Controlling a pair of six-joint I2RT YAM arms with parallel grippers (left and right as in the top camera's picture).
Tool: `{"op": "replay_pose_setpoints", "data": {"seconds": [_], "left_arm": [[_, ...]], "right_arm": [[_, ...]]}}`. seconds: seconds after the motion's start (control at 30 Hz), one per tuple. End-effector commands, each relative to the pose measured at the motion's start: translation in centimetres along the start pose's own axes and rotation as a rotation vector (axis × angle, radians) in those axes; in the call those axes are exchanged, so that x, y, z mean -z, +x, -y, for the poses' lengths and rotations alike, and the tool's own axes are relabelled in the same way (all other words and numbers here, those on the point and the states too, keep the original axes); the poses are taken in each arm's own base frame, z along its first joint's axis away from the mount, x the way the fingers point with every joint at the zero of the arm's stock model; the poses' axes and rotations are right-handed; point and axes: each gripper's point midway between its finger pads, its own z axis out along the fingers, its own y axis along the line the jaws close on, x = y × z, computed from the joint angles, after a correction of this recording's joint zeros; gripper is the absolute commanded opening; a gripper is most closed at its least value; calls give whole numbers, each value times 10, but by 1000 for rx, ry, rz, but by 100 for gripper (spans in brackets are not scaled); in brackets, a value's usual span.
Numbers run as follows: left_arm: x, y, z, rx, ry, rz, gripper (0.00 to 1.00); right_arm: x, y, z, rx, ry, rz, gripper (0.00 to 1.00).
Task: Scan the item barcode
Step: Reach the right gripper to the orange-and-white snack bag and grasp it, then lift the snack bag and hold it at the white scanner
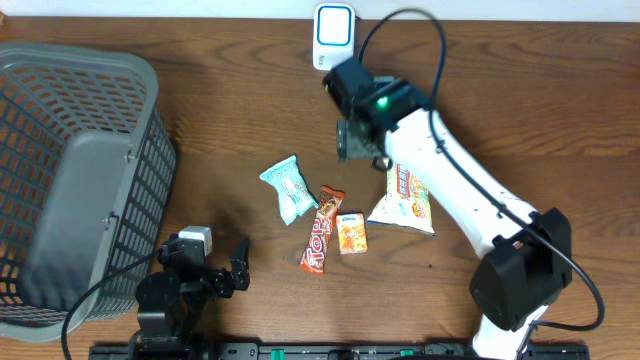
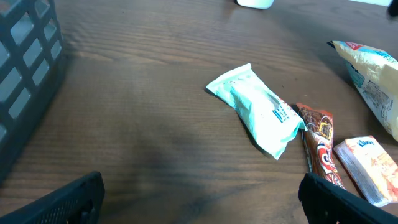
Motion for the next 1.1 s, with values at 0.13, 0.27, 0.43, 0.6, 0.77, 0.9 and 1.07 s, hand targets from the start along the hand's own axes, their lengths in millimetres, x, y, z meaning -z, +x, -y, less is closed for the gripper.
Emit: {"op": "replay_pose_setpoints", "data": {"seconds": [0.13, 0.27, 0.43, 0.6, 0.77, 0.9, 1.07], "left_arm": [[-2, 7, 0, -3, 7, -21, 100], [-2, 7, 0, -3, 7, -21, 100], [-2, 7, 0, -4, 7, -20, 100], [-2, 7, 0, -4, 7, -20, 100], [-2, 7, 0, -3, 7, -20, 100], [-2, 7, 0, -3, 7, -20, 100], [-2, 7, 0, -3, 7, -21, 100]], "right_arm": [[-38, 28, 20, -60, 149, -9, 90], [-67, 38, 21, -51, 185, -3, 89], [-100, 45, 27, -9, 283, -20, 86], [-115, 55, 34, 27, 353, -52, 53], [-108, 59, 30, 26, 318, -97, 1], [-79, 40, 11, 140, 153, -161, 1], [-13, 37, -49, 377, -487, -343, 1]]}}
